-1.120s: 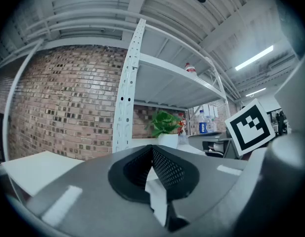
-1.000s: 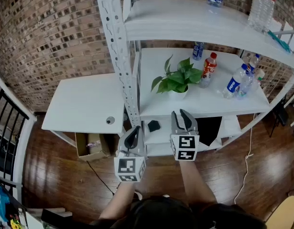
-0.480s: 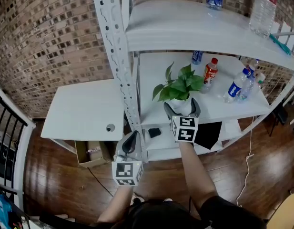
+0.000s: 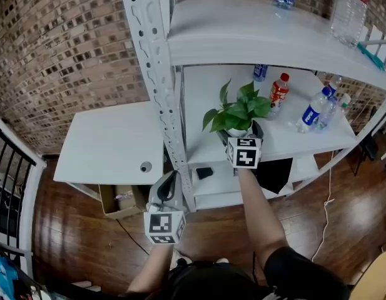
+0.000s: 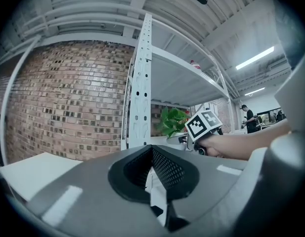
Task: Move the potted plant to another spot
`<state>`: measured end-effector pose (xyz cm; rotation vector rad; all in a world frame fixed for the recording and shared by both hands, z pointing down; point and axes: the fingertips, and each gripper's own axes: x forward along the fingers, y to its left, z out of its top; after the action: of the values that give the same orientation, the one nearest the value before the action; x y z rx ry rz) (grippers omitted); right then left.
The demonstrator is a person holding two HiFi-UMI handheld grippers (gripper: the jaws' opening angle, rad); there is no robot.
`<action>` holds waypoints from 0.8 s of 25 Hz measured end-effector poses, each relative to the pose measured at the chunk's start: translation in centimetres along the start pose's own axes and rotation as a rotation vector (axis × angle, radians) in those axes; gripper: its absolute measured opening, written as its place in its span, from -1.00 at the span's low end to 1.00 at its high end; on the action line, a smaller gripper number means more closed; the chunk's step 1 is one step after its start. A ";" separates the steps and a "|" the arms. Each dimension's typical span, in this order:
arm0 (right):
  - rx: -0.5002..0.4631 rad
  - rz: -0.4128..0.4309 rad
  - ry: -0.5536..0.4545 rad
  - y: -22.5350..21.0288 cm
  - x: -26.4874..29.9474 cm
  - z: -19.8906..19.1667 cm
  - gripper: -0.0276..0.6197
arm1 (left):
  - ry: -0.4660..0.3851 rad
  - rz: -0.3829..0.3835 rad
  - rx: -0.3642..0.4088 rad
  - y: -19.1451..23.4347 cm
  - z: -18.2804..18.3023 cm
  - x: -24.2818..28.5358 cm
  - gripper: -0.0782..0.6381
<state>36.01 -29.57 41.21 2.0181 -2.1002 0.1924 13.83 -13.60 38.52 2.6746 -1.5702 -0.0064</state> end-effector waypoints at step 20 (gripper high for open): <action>0.006 0.042 -0.070 1.2 -4.3 1.1 0.52 | 0.005 -0.002 -0.015 -0.4 -0.7 -0.3 -0.75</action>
<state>34.87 -25.66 39.11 2.0125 -2.1880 0.1369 14.10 -13.13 39.16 2.6634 -1.5592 -0.0111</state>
